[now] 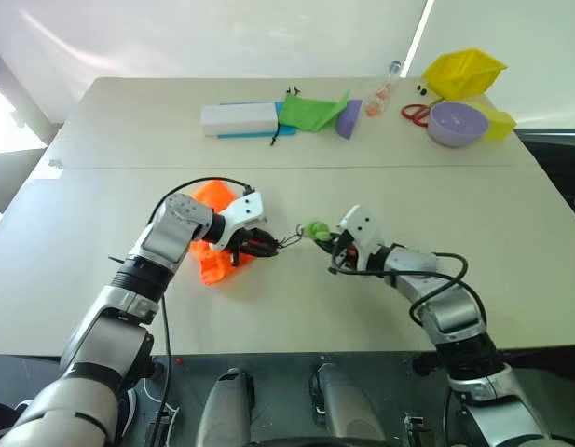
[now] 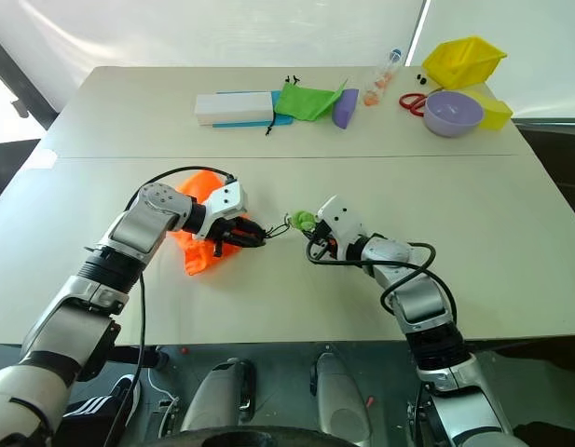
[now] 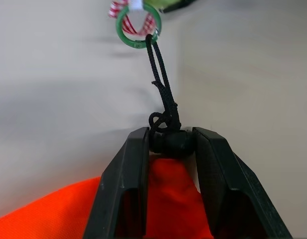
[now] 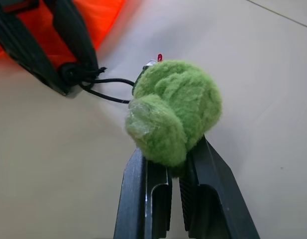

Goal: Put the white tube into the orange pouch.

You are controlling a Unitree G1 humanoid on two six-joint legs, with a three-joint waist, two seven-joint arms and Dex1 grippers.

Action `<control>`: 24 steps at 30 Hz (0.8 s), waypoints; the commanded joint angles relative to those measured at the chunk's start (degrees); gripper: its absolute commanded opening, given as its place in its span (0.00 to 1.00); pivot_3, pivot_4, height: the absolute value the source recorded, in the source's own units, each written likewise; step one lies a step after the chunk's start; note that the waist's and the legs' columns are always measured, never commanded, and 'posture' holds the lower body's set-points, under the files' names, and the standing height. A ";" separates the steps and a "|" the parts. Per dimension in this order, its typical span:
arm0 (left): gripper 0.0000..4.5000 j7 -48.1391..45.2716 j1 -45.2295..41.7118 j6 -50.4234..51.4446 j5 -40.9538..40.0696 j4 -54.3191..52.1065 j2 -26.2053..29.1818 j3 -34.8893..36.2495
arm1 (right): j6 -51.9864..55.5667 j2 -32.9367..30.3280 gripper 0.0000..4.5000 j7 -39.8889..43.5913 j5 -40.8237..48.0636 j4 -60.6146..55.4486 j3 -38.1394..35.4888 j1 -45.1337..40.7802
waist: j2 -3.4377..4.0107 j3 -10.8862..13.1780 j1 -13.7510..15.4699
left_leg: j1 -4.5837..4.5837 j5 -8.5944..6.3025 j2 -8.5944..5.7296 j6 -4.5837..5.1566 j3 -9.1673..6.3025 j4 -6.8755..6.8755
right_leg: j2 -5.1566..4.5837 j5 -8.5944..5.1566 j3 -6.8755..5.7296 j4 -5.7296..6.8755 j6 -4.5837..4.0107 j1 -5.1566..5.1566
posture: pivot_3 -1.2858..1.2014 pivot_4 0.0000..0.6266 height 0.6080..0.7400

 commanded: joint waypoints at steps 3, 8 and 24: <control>0.32 -0.91 -0.25 -0.69 0.37 -0.89 1.66 0.12 | -1.32 -0.26 0.00 -1.20 0.38 0.63 -3.48 -1.94 | 0.00 0.00 -0.04 | 0.00 0.00 0.00 0.00 0.00 -0.01 | 0.00 0.01 0.00 0.00 0.01 0.00 | 0.52 0.24 1.00; 0.32 -3.71 0.09 -1.20 0.16 -2.03 4.50 0.03 | -2.54 -0.92 0.00 -2.52 -0.59 2.92 -4.82 -3.05 | 0.00 0.00 -0.14 | 0.00 0.00 0.00 0.00 0.00 -0.02 | 0.01 0.02 0.00 0.00 0.04 0.00 | 0.52 0.24 1.00; 0.32 -0.03 -3.24 3.61 -5.88 3.09 -1.93 5.64 | -2.27 0.17 0.00 -0.39 -0.68 1.59 -2.29 -1.94 | 0.00 0.00 -0.06 | -0.01 0.00 -0.01 0.00 0.00 0.01 | 0.00 0.05 0.00 0.02 0.09 0.00 | 0.52 0.24 1.00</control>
